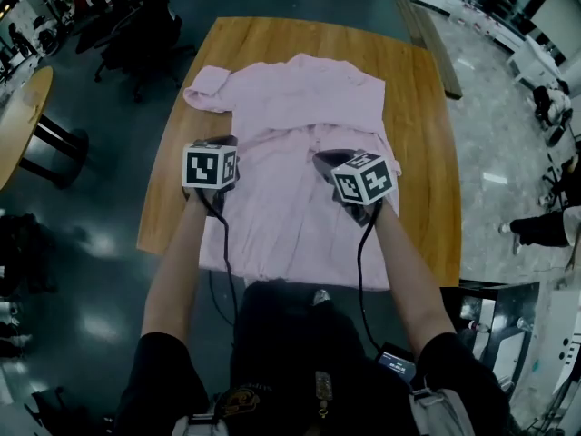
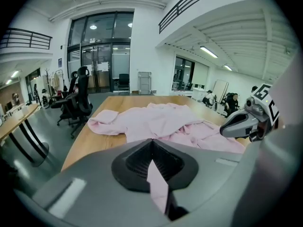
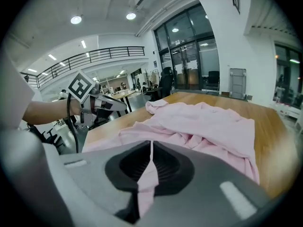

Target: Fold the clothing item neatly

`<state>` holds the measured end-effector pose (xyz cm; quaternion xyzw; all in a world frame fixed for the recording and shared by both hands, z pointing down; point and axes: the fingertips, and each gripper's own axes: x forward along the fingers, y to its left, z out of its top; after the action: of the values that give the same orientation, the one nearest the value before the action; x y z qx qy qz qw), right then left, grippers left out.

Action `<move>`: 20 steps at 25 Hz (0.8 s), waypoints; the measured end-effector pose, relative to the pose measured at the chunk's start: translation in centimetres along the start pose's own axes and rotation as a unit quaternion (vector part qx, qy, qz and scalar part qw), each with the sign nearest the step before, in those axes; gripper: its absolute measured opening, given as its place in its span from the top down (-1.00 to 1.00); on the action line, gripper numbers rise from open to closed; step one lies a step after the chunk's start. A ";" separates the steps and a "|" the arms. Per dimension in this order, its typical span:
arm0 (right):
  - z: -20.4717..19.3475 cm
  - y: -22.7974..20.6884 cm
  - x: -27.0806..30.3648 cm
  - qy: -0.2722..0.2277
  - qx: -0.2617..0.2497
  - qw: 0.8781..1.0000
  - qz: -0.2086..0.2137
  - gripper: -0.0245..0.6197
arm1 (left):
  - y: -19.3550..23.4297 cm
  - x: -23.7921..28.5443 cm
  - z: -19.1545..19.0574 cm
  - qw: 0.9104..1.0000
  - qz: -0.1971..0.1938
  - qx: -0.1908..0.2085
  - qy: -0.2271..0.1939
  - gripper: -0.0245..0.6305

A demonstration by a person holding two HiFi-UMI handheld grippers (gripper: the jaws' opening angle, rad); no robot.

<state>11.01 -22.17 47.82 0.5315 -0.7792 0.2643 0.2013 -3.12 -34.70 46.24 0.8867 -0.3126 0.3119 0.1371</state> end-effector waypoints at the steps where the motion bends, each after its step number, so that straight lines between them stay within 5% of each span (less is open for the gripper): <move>1: 0.6 0.2 0.9 -0.001 0.006 1.000 -0.008 0.87 | 1.1 0.7 0.4 1.000 -0.009 0.003 -0.003 0.90; 14: 5.5 2.1 11.4 -0.004 0.051 0.997 -0.061 0.87 | 14.7 11.6 5.0 0.997 -0.021 0.076 -0.016 0.89; 20: 7.5 2.3 14.1 -0.005 0.063 0.996 -0.068 0.87 | 18.7 16.7 6.0 0.990 -0.006 0.138 0.013 0.53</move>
<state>3.67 -36.34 49.94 0.5960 -0.7243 0.2958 0.1810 -2.08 -59.49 53.15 0.8947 -0.2597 0.3628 0.0196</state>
